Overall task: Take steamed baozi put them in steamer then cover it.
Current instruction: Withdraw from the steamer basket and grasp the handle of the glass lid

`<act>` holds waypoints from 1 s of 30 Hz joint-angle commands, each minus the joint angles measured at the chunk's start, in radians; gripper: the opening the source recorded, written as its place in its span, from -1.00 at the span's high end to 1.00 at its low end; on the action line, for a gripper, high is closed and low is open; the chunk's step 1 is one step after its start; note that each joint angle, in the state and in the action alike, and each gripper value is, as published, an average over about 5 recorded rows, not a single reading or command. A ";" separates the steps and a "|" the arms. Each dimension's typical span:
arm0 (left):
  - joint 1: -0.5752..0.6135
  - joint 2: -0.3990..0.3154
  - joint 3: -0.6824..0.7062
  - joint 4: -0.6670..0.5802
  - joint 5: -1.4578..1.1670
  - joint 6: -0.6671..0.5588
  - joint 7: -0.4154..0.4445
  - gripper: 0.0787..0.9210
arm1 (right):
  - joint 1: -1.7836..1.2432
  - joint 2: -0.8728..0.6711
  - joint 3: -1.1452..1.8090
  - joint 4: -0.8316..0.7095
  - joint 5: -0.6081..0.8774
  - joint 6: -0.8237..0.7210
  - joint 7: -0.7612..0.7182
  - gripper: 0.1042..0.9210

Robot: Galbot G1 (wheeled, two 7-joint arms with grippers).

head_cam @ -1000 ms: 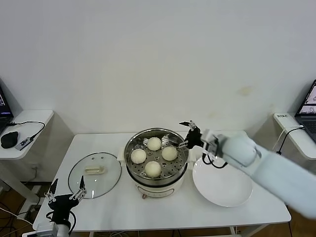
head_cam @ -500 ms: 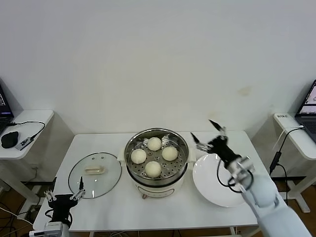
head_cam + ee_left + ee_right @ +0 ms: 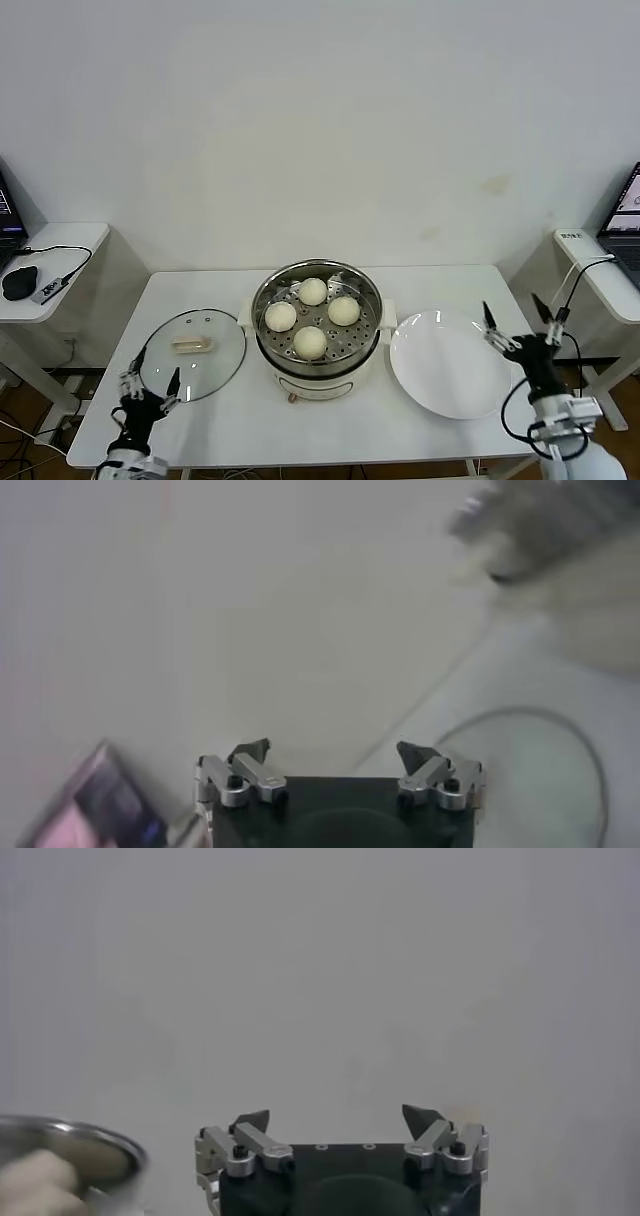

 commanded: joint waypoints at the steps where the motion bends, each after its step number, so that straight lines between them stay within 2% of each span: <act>1: -0.186 0.036 0.031 0.231 0.421 -0.049 0.003 -0.77 | -0.127 0.123 0.113 0.024 -0.044 0.052 0.007 -0.76; 9: -0.282 0.037 0.048 0.320 0.450 -0.028 -0.005 -0.77 | -0.157 0.163 0.078 0.033 -0.051 0.065 0.014 -0.76; 17: -0.364 0.071 0.073 0.404 0.446 -0.022 0.008 -0.77 | -0.160 0.190 0.039 0.029 -0.074 0.068 0.014 -0.76; 30: -0.473 0.070 0.124 0.513 0.447 -0.012 0.016 -0.77 | -0.157 0.196 0.042 0.007 -0.089 0.072 0.010 -0.76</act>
